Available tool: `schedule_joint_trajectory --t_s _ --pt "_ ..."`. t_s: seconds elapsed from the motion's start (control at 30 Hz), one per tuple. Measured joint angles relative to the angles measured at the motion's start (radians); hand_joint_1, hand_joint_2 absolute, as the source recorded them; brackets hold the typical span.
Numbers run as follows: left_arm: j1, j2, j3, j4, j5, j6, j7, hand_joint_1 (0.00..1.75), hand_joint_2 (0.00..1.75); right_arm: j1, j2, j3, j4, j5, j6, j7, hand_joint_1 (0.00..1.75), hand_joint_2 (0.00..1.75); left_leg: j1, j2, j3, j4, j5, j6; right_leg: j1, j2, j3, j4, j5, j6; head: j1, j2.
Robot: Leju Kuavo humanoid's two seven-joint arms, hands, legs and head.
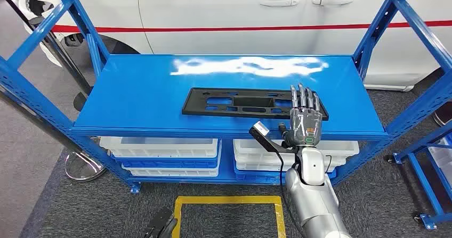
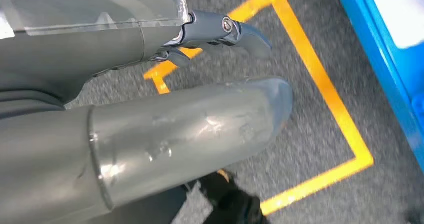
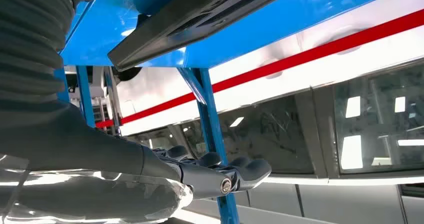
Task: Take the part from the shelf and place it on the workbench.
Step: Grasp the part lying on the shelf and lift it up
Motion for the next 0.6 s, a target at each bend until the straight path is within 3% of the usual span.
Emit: schedule_joint_trajectory --t_s 0.07,0.13,0.17,0.2,0.23,0.27,0.33,0.4,0.5,0.53,0.6 --pt "0.000 0.000 0.000 0.000 0.000 0.000 0.000 0.00 0.00 0.000 -0.001 0.008 0.002 0.000 0.000 0.001 0.00 1.75 0.000 0.000 -0.031 0.068 -0.035 -0.002 0.002 0.000 -0.001 0.000 0.000 -0.003 0.000 0.000" --pt "0.002 0.000 0.000 0.000 0.001 0.000 0.000 0.00 0.00 0.000 -0.003 0.021 0.008 0.000 0.000 0.005 0.00 1.75 0.000 0.000 -0.089 0.188 -0.084 -0.004 0.005 -0.001 -0.001 0.001 -0.001 -0.006 0.000 0.000" --pt "0.003 0.000 0.000 0.000 0.001 0.000 0.000 0.00 0.00 0.001 -0.005 0.025 0.012 0.000 0.000 0.007 0.00 1.75 0.000 0.000 -0.104 0.217 -0.087 -0.003 0.007 -0.001 -0.001 0.001 -0.001 -0.007 0.000 0.000" --pt "0.004 0.000 0.000 0.000 0.001 0.000 0.000 0.00 0.00 0.001 -0.007 0.030 0.015 0.000 0.000 0.008 0.00 1.75 0.000 0.000 -0.102 0.210 -0.071 0.000 0.009 -0.001 -0.001 0.001 -0.002 -0.007 0.000 0.000" --pt "0.004 0.000 0.000 0.000 0.001 0.000 0.000 0.00 0.00 0.001 -0.008 0.034 0.018 0.000 0.000 0.009 0.00 1.75 -0.001 0.000 -0.082 0.166 -0.039 0.005 0.011 0.000 0.000 0.001 -0.002 -0.008 0.000 0.000" --pt "0.003 0.000 0.000 0.000 0.001 0.000 0.000 0.00 0.00 0.001 -0.009 0.038 0.020 0.000 0.000 0.009 0.00 1.75 -0.002 0.000 -0.050 0.095 -0.003 0.012 0.012 0.000 0.002 0.002 -0.002 -0.007 0.000 0.000" --pt "0.000 0.001 0.000 0.000 0.002 0.000 0.000 0.00 0.00 -0.001 -0.011 0.045 0.022 0.000 0.000 0.011 0.00 1.75 -0.008 0.001 0.005 -0.019 0.037 0.023 0.015 0.001 0.003 0.001 -0.002 -0.003 0.000 0.000" --pt "-0.001 0.001 0.000 0.000 0.002 0.001 0.000 0.00 0.00 -0.002 -0.012 0.052 0.027 0.000 0.000 0.014 0.00 1.75 -0.015 0.000 0.019 -0.051 0.040 0.029 0.013 0.000 0.002 -0.001 -0.001 0.006 0.000 0.000" --pt "-0.001 0.000 0.000 0.000 0.002 0.002 0.000 0.00 0.00 -0.004 -0.014 0.060 0.032 0.000 0.000 0.020 0.00 1.75 -0.011 0.000 0.027 -0.071 0.052 0.042 0.011 -0.001 -0.001 0.008 -0.009 0.023 0.000 0.000" --pt "-0.002 0.000 0.000 0.000 0.002 0.002 0.000 0.00 0.00 -0.006 -0.016 0.062 0.033 0.000 0.000 0.021 0.00 1.75 -0.008 0.001 0.030 -0.078 0.057 0.047 0.010 -0.001 -0.013 0.036 -0.027 0.027 0.001 0.000" --pt "-0.004 0.000 0.000 0.000 0.002 0.002 0.000 0.00 0.00 -0.006 -0.020 0.063 0.036 0.000 0.000 0.023 0.00 1.75 -0.007 0.002 0.031 -0.083 0.060 0.052 0.008 -0.001 -0.068 0.150 -0.087 0.033 0.001 0.000"
